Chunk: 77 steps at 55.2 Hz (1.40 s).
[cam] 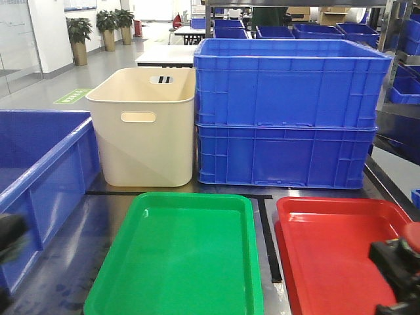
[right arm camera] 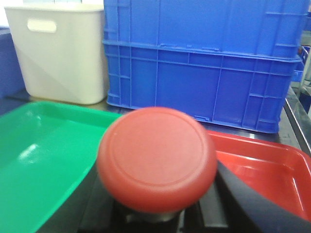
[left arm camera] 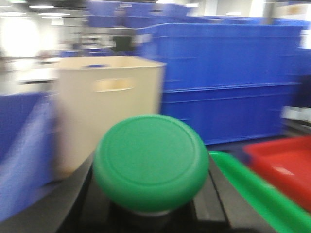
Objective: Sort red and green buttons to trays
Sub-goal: 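Lower green button into green tray with left gripper, red into red tray with right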
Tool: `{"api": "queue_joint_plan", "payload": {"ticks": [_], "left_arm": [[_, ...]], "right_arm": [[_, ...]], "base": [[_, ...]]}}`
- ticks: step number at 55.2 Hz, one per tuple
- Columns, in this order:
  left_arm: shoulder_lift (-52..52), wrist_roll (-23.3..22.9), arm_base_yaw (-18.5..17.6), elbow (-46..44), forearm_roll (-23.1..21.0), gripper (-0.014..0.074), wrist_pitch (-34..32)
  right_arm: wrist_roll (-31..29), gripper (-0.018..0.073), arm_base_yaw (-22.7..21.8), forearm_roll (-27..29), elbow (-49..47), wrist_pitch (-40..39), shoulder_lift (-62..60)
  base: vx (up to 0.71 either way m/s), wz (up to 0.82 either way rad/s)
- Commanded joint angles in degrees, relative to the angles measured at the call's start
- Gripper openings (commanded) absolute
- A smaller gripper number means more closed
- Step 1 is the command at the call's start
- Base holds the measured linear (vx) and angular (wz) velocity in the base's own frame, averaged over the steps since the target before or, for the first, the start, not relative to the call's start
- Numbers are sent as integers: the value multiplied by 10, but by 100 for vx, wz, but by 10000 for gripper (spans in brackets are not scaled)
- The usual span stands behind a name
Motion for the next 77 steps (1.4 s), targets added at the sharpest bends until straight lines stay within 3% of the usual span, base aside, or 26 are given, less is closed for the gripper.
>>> {"api": "queue_joint_plan", "payload": {"ticks": [1, 6, 11, 19, 26, 31, 35, 44, 54, 61, 69, 77], "left_arm": [[106, -135, -24, -88, 150, 0, -121], [212, -218, -50, -171, 230, 0, -148], [316, -262, -82, -257, 252, 0, -157], [443, -278, -127, -367, 250, 0, -161], [502, -279, -149, -423, 250, 0, -151], [524, -279, -163, -444, 249, 1, -129], [526, -273, -170, -446, 250, 4, -93], [526, -273, -178, -446, 250, 24, -20], [526, -273, -179, -446, 250, 133, -20], [526, -273, -179, -446, 250, 267, -21], [526, -273, -179, -446, 250, 434, -19], [526, -274, -179, -446, 250, 535, -15]], "right_arm": [[-30, -10, -2, 18, -25, -96, 38], [-49, -10, -2, 59, -37, -121, 73], [-94, -10, -2, 96, -51, -143, 110], [-183, -10, -2, 195, -60, -184, 161], [-289, -10, -2, 336, -60, -269, 214], [-332, -9, -2, 418, -60, -315, 250], [-343, -7, -2, 452, -60, -321, 277], [-344, -2, -2, 432, -60, -322, 322], [-344, 45, -2, 356, -60, -322, 337], [-341, 146, -2, 304, -60, -322, 337], [-308, 321, -2, 313, -60, -320, 337], [-272, 507, -2, 322, -60, -325, 337]], "base": [[0, 0], [0, 0], [0, 0], [0, 0], [0, 0], [0, 0], [0, 0], [0, 0], [0, 0], [0, 0], [0, 0], [0, 0]]}}
